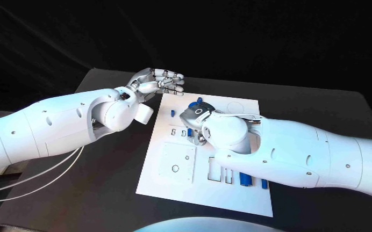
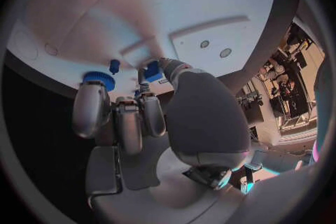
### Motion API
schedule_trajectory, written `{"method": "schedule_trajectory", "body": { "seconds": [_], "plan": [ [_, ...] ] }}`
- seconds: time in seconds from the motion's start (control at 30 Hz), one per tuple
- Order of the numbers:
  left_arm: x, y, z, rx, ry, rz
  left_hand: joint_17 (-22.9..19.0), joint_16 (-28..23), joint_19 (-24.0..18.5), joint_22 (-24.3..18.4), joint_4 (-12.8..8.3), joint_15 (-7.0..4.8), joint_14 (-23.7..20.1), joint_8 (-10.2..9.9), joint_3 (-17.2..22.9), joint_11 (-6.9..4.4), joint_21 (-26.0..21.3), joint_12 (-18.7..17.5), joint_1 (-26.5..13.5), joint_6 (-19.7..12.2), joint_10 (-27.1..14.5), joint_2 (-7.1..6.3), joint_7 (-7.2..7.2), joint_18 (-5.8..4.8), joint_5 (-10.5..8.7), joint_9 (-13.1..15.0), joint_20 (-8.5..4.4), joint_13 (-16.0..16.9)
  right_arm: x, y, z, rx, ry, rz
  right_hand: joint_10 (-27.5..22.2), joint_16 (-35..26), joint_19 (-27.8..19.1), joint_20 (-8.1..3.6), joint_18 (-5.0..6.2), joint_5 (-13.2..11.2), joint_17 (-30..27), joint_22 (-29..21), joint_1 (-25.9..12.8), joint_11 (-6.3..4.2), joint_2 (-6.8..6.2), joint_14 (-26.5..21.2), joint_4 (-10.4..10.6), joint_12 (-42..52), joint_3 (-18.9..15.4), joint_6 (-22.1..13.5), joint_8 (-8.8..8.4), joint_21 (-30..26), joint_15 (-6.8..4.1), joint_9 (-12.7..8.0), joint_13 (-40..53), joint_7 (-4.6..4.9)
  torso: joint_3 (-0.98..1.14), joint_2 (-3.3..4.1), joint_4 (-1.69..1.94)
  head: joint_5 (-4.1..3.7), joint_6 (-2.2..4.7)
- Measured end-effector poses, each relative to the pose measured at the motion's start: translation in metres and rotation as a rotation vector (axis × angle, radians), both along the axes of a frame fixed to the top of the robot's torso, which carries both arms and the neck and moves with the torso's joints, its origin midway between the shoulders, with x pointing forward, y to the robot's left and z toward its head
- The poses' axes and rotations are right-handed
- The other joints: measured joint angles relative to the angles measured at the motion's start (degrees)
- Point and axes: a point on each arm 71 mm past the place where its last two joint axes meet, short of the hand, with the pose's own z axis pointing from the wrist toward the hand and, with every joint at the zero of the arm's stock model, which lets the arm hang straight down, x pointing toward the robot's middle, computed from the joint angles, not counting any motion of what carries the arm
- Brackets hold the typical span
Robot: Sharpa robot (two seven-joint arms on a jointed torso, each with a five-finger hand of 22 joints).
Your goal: Assemble the parts on the task board
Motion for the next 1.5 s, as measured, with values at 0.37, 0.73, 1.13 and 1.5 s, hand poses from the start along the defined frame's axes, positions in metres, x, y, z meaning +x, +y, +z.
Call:
{"method": "schedule_trajectory", "body": {
  "seconds": [0.37,0.73,1.13,1.5],
  "plan": [
    [0.0,0.0,0.0,0.001,0.0,0.0,0.08,0.0,0.0,0.01,0.0,0.0,0.0,0.0,0.0,0.0,0.0,0.0,-0.21,0.0,0.0,0.21,0.0,0.0,0.0,0.0,0.0,0.0,0.0,0.0,0.0,0.004,0.001,-0.001,-0.31,-0.22,-0.4,0.41,0.0,0.0,0.0,0.0,-0.46,0.31,-0.46,0.0,0.47,-0.6,-0.47,-0.79,-0.51,-0.88,0.0,-0.19,0.0,0.15,0.02,0.0,0.0,0.01,-0.05],
    [0.001,0.0,0.0,0.002,0.002,0.0,0.07,0.0,0.0,0.01,0.0,0.0,0.0,0.0,0.0,0.0,0.0,0.0,-0.21,0.0,0.0,0.21,0.0,0.0,0.0,0.0,0.0,0.0,0.0,0.0,0.0,0.01,0.0,-0.002,-1.72,-1.02,-1.58,0.7,0.0,0.0,-0.01,-0.29,-1.75,0.6,-0.97,-0.08,1.1,-2.37,-1.94,-2.5,-1.42,-2.99,0.36,-0.64,0.04,0.6,0.04,-0.03,0.0,0.03,-0.09],
    [0.001,0.001,-0.001,0.004,0.002,0.0,0.07,0.0,0.0,0.01,0.0,0.0,0.0,0.0,0.0,0.0,0.0,0.0,-0.21,0.0,0.0,0.21,0.0,0.0,0.0,0.0,0.0,0.0,0.001,-0.001,0.0,0.026,-0.003,-0.004,-2.46,-1.55,-1.84,0.81,0.0,-9.41,0.04,-1.18,-2.79,1.02,-0.38,-0.2,1.18,-3.57,-6.26,-3.52,-1.67,-4.63,0.65,-0.79,0.04,0.86,0.03,-0.03,-0.02,0.03,0.01],
    [0.001,0.001,-0.001,0.006,0.001,0.0,0.06,0.0,0.0,0.01,0.0,0.0,0.0,0.0,0.0,0.0,0.0,0.0,-0.21,0.0,0.0,0.21,0.0,0.0,0.0,0.0,0.0,0.0,-0.003,-0.016,0.005,0.089,-0.015,-0.011,-2.46,-1.55,-1.84,0.81,0.0,-11.41,0.03,-1.21,-3.16,1.02,-0.01,-0.2,1.4,-3.57,-12.24,-4.16,-1.67,-4.89,0.64,-0.79,0.03,1.1,0.02,-0.03,-0.01,0.02,-0.02]
  ]
}}
